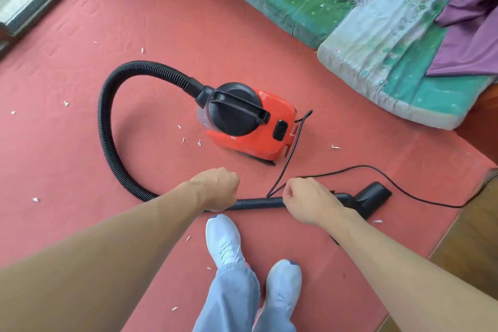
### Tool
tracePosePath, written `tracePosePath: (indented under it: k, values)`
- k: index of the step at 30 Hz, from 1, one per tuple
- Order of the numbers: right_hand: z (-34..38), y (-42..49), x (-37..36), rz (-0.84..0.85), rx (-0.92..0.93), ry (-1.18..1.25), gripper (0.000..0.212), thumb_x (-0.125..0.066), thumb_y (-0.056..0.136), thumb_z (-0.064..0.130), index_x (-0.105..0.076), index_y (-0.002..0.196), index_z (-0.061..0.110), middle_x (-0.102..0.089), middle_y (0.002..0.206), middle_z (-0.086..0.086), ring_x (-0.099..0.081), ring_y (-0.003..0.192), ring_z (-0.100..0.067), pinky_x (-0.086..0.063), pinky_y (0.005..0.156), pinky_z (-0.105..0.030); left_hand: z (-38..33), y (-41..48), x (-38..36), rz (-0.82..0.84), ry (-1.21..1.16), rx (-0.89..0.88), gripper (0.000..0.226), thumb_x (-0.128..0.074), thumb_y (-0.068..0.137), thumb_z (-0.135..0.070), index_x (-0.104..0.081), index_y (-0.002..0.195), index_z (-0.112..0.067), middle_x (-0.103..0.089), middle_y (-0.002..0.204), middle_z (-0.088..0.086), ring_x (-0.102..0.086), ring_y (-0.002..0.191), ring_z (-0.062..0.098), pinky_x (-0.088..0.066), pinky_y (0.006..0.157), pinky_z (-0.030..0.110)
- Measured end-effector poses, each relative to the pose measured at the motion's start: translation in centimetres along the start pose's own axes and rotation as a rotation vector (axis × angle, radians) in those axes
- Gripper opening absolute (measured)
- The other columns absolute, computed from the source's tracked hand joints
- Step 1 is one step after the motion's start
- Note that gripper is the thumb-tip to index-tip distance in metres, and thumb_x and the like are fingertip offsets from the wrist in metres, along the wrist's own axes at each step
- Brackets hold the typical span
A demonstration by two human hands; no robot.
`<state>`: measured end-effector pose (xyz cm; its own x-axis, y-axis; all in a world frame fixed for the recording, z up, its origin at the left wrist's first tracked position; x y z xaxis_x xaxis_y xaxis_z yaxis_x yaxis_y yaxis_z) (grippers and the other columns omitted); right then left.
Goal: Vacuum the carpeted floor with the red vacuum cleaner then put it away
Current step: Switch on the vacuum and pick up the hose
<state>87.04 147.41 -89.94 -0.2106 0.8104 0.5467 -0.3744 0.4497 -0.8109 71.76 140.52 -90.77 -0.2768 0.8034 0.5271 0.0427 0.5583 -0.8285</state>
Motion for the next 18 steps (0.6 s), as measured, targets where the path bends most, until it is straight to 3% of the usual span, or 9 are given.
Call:
tracePosePath:
  k: [4, 8, 13, 16, 18]
  values:
    - [1.5, -0.1, -2.7, 0.022, 0.058, -0.130, 0.029, -0.039, 0.096, 0.020, -0.060, 0.112, 0.008, -0.061, 0.118, -0.016, -0.059, 0.107, -0.037, -0.045, 0.081, -0.037, 0.6, -1.2, -2.3, -0.034, 0.018, 0.039, 0.024, -0.046, 0.092, -0.012, -0.064, 0.103, -0.002, -0.067, 0.110, 0.022, -0.063, 0.090, 0.037, -0.040, 0.066, 0.033]
    - [3.1, -0.5, -5.8, 0.042, 0.101, -0.268, 0.027, -0.037, 0.096, 0.016, -0.059, 0.109, 0.006, -0.061, 0.117, -0.016, -0.060, 0.106, -0.037, -0.038, 0.074, -0.034, 1.3, -2.3, -5.5, -0.059, 0.053, 0.069, 0.025, -0.044, 0.095, -0.015, -0.061, 0.110, -0.005, -0.065, 0.116, 0.019, -0.064, 0.102, 0.037, -0.038, 0.070, 0.034]
    - [3.9, 1.0, -10.9, 0.103, 0.104, -0.389, 0.017, -0.040, 0.094, 0.012, -0.057, 0.097, 0.011, -0.063, 0.114, -0.013, -0.061, 0.104, -0.034, -0.039, 0.073, -0.033, 4.3, -1.8, -11.5, -0.027, 0.139, 0.101, 0.026, -0.041, 0.097, -0.016, -0.061, 0.113, -0.008, -0.065, 0.121, 0.013, -0.063, 0.110, 0.033, -0.044, 0.078, 0.036]
    - [2.8, 3.8, -14.7, 0.122, 0.015, -0.319, 0.015, -0.042, 0.093, 0.014, -0.057, 0.092, 0.012, -0.064, 0.109, -0.011, -0.061, 0.098, -0.033, -0.040, 0.072, -0.031, 6.4, 0.4, -14.9, -0.039, 0.158, 0.093, 0.024, -0.043, 0.097, -0.017, -0.060, 0.112, -0.009, -0.064, 0.122, 0.011, -0.063, 0.112, 0.032, -0.048, 0.084, 0.038]
    - [1.9, 6.6, -17.9, 0.111, -0.112, -0.099, 0.019, -0.044, 0.090, 0.015, -0.061, 0.093, 0.007, -0.066, 0.104, -0.012, -0.060, 0.089, -0.033, -0.046, 0.074, -0.031, 7.9, 2.1, -16.9, -0.100, 0.130, 0.091, 0.023, -0.043, 0.097, -0.015, -0.057, 0.114, -0.008, -0.061, 0.122, 0.011, -0.060, 0.113, 0.030, -0.047, 0.087, 0.040]
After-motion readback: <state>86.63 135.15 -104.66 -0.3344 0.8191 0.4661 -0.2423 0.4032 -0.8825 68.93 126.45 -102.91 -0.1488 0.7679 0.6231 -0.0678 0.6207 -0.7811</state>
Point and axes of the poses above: each hand's wrist, its own y-axis towards the middle knuckle, its own x-axis out of the back of the hand, z = x × y, the point moved 7 cm from there along y, towards the middle knuckle
